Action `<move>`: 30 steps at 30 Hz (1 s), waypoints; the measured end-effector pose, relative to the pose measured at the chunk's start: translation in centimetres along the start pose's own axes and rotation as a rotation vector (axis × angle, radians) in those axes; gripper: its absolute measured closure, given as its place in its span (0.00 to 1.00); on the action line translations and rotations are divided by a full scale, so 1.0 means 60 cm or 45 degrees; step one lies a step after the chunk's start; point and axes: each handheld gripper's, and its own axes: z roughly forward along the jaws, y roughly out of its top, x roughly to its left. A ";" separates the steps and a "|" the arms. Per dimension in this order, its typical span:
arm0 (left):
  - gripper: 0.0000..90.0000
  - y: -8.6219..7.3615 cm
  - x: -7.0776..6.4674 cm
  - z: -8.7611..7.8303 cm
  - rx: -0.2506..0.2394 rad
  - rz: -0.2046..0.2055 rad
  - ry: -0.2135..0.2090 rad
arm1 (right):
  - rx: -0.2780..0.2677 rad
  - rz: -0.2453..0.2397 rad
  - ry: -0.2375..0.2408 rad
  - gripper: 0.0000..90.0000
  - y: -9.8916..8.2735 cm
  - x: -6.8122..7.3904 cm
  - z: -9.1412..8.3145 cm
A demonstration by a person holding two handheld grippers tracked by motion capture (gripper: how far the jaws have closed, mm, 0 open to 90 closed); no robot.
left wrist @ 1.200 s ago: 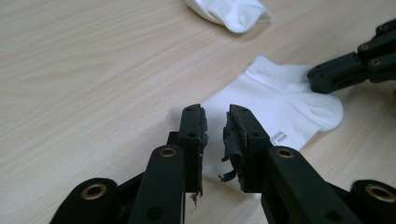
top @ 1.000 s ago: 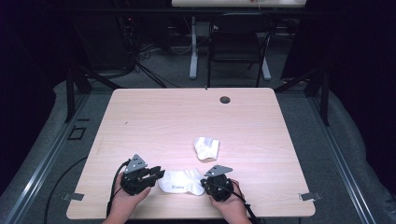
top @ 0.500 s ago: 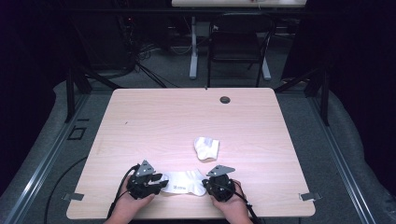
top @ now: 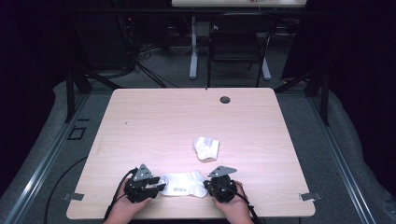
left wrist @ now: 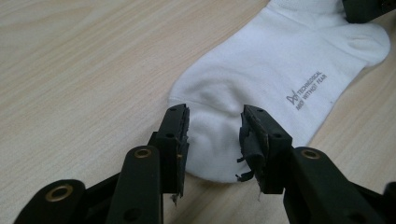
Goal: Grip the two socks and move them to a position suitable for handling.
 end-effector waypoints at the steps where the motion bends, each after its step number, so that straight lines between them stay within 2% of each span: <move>1: 0.69 0.000 -0.001 -0.002 0.009 0.000 0.004 | 0.006 -0.003 0.001 0.99 -0.001 0.000 -0.001; 4: 0.69 -0.004 -0.004 -0.005 0.008 -0.011 0.000 | 0.011 -0.006 0.001 0.99 -0.002 0.002 -0.003; 5: 0.69 -0.006 -0.006 -0.007 0.005 -0.033 -0.007 | 0.011 -0.010 0.002 0.99 -0.003 0.003 -0.004; 8: 0.68 -0.006 -0.007 -0.008 0.011 -0.026 -0.019 | 0.011 -0.011 -0.001 0.99 -0.004 0.005 -0.005; 10: 0.66 -0.004 -0.008 -0.007 0.005 -0.040 -0.027 | 0.026 -0.021 -0.004 0.96 -0.003 0.005 -0.007; 12: 0.64 0.000 -0.008 -0.008 -0.019 -0.037 -0.023 | 0.010 0.005 0.005 0.94 -0.002 0.006 -0.008; 15: 0.64 0.010 -0.008 -0.015 -0.071 -0.037 -0.035 | -0.017 -0.015 0.003 0.91 0.003 0.005 -0.014; 18: 0.64 0.016 -0.005 -0.022 -0.107 -0.042 -0.044 | -0.062 -0.001 0.002 0.88 0.009 0.003 -0.021; 22: 0.64 0.018 0.005 -0.026 -0.127 -0.054 -0.043 | -0.105 0.015 -0.039 0.84 0.022 -0.010 -0.024; 27: 0.64 0.019 0.015 -0.029 -0.141 -0.073 -0.037 | -0.112 0.046 -0.073 0.83 0.043 -0.026 -0.019; 30: 0.64 0.019 0.015 -0.030 -0.155 -0.090 -0.045 | -0.127 0.043 -0.122 0.83 0.055 -0.033 -0.010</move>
